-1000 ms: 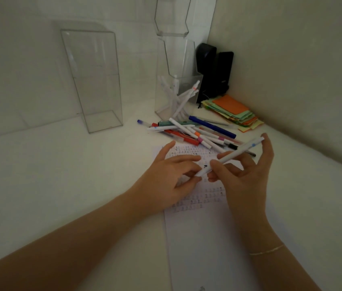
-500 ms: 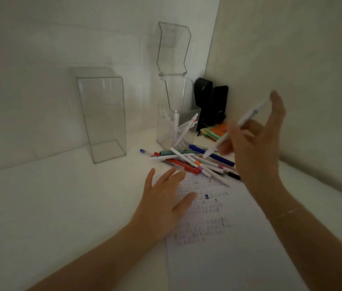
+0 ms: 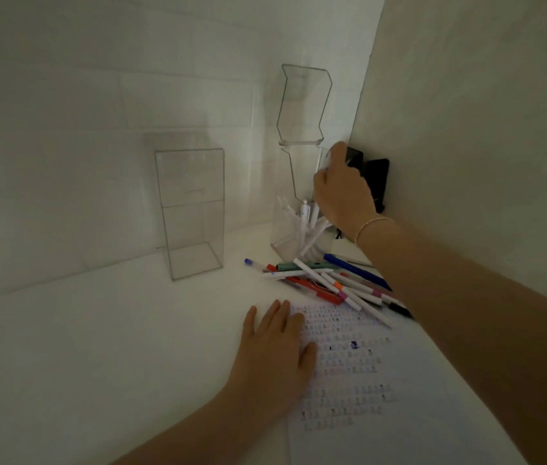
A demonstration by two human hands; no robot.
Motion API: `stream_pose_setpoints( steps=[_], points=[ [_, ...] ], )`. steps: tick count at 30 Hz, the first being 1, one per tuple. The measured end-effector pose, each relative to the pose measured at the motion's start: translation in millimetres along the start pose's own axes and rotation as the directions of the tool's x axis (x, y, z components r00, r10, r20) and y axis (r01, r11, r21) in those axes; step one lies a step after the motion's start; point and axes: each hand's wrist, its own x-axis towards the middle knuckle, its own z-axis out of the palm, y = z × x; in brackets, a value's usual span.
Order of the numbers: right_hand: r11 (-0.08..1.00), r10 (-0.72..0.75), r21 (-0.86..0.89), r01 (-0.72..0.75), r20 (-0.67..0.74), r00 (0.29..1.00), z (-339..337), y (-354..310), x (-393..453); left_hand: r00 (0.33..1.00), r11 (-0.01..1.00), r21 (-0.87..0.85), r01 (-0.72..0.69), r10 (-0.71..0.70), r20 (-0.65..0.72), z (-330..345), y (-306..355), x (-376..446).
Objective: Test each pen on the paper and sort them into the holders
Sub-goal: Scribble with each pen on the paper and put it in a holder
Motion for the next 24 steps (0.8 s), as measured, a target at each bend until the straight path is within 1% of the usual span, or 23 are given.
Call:
stream_pose_setpoints(
  steps=[2,3,4,5,7,8,9,10,11,12,13,14,15,16,17,18,20,22,24],
  points=[
    [0.999,-0.028,-0.015,0.029,0.062,0.998,1.3,1.7,1.0,1.000,1.000,-0.002,-0.006,0.006,-0.011,1.6,-0.7,-0.3],
    [0.999,-0.014,-0.038,0.018,0.102,0.995,1.6,0.0,0.9,1.000,1.000,-0.004,-0.007,0.007,-0.013,1.5,-0.7,-0.2],
    [0.998,0.004,-0.070,0.006,0.139,0.990,2.3,-1.0,-0.2,1.000,1.000,-0.005,-0.006,0.006,-0.013,2.1,-0.9,0.0],
    [0.988,0.022,-0.154,0.005,0.174,0.984,3.1,-0.5,-0.6,1.000,1.000,-0.009,-0.003,0.003,-0.013,1.7,-0.9,-0.2],
    [0.987,0.079,-0.155,-0.053,0.173,0.982,1.3,2.1,-3.1,1.000,1.000,-0.014,0.001,-0.001,-0.010,0.7,-0.6,-1.1],
    [0.994,0.060,-0.099,-0.048,0.119,0.991,1.0,5.8,-4.5,1.000,1.000,-0.014,0.007,-0.007,-0.003,-0.4,-0.6,-1.4],
    [0.999,0.015,-0.047,-0.015,0.008,1.000,-0.1,8.1,-8.3,1.000,1.000,-0.013,0.012,-0.012,0.010,-1.1,-0.4,-1.1],
    [1.000,-0.027,0.004,0.028,-0.105,0.994,-1.4,11.3,-15.2,1.000,1.000,-0.019,0.014,-0.014,0.018,-1.9,0.1,-1.1],
    [0.996,-0.058,0.055,0.069,-0.179,0.982,-4.5,13.2,-26.0,1.000,1.000,-0.026,0.017,-0.016,0.022,-2.1,0.4,-1.0],
    [0.992,-0.076,0.088,0.093,-0.177,0.981,-6.3,15.3,-38.5,1.000,0.999,-0.027,0.018,-0.017,0.023,-1.7,0.6,-1.0],
    [0.988,-0.101,0.108,0.113,-0.114,0.988,-7.0,16.6,-52.3,1.000,1.000,-0.018,0.017,-0.017,0.020,-0.9,0.4,-0.7],
    [0.986,-0.143,0.083,0.142,0.002,0.990,-4.7,18.6,-66.7,1.000,1.000,-0.012,0.015,-0.015,0.010,0.4,0.1,-0.2],
    [0.982,-0.186,0.010,0.187,0.151,0.971,0.1,21.2,-80.4,1.000,1.000,-0.010,0.011,-0.011,-0.010,1.7,0.2,-0.1],
    [0.967,-0.216,-0.069,0.247,0.296,0.930,6.1,24.2,-92.4,1.000,1.000,-0.004,0.007,-0.007,-0.020,2.9,0.3,-0.1],
    [0.949,-0.212,-0.130,0.288,0.412,0.886,12.5,26.9,-101.7,1.000,1.000,0.002,0.005,-0.005,-0.024,3.8,0.1,0.1],
    [0.942,-0.194,-0.156,0.297,0.466,0.863,17.5,28.3,-108.5,1.000,1.000,0.006,0.005,-0.005,-0.027,4.4,-0.1,0.2],
    [0.951,-0.154,-0.169,0.261,0.473,0.867,24.6,28.2,-114.2,1.000,1.000,-0.001,0.003,-0.003,-0.027,4.8,0.1,0.4],
    [0.943,-0.146,-0.208,0.261,0.446,0.883,29.7,26.5,-114.8,1.000,1.000,-0.008,0.001,-0.001,-0.023,4.5,-0.1,0.2],
    [0.932,-0.130,-0.249,0.263,0.448,0.884,32.9,25.6,-114.5,1.000,1.000,-0.015,0.008,-0.008,-0.019,3.7,0.0,0.1]
  ],
)
